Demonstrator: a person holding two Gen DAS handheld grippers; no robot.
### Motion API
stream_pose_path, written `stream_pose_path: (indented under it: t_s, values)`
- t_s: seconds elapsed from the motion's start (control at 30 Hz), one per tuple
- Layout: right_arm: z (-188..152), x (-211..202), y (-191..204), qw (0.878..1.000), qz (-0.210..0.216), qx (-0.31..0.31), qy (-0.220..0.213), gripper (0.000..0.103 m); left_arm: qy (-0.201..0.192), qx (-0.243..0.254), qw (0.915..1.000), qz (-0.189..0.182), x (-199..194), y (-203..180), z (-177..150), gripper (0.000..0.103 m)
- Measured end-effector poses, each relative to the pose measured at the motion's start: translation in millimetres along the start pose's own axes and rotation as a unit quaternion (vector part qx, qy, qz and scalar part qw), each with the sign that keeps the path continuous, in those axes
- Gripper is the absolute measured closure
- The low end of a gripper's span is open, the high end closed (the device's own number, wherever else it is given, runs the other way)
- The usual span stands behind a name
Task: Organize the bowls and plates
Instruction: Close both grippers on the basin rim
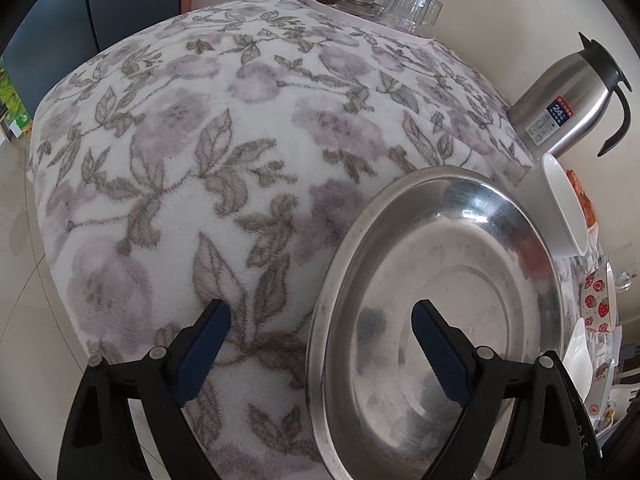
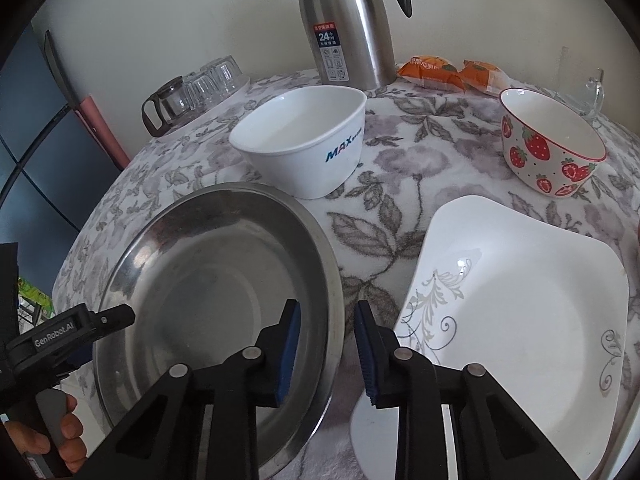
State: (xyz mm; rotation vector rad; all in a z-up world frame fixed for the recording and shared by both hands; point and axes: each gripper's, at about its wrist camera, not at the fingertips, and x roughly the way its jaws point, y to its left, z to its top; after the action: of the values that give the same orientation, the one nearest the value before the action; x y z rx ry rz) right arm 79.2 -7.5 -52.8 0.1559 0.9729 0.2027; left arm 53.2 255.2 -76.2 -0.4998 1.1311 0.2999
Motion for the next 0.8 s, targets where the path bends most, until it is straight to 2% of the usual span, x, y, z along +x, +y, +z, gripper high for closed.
stream_pose_path:
  t_s: [0.07,0.1,0.27,0.33,0.47,0.53,0.57,0.8]
  values:
    - [0.1,-0.3,2.8,1.0,0.001,-0.005,-0.001,0.073,-0.001,0.001,1.0,-0.005,-1.1,-0.3,0.4,0.014]
    - [-0.2,-0.1,3.9,1.0,-0.001,-0.007,0.0,0.073,-0.002,0.002,1.0,-0.005,-1.3,-1.1,0.3,0.02]
    - [0.4,-1.5,2.5,1.0,0.004,-0.001,-0.001,0.073,-0.002,0.003,1.0,-0.008,-2.0,-1.2,0.7,0.022]
    - [1.3,-3.5,2.6,1.0,0.005,-0.001,-0.004,0.073,-0.003,0.004,0.9999,-0.009,-2.7,-0.7,-0.1,0.029]
    - [2.5,-6.0,-1.3,1.0,0.018,0.008,-0.007,0.073,-0.002,0.008,0.9999,-0.013,-3.9,-1.2,-1.3,0.032]
    - [2.5,-5.5,-2.7,1.0,0.023,0.011,-0.005,0.073,-0.001,0.01,0.9998,-0.018,-4.1,-1.3,-1.6,0.044]
    - [2.4,-4.6,-3.1,1.0,0.024,0.013,-0.003,0.073,0.001,0.011,0.9997,-0.02,-3.8,-1.7,-1.6,0.045]
    - [0.5,-0.7,-5.6,0.999,0.032,0.02,0.003,0.073,-0.001,0.016,0.9997,-0.017,-2.3,-3.3,-0.9,0.052]
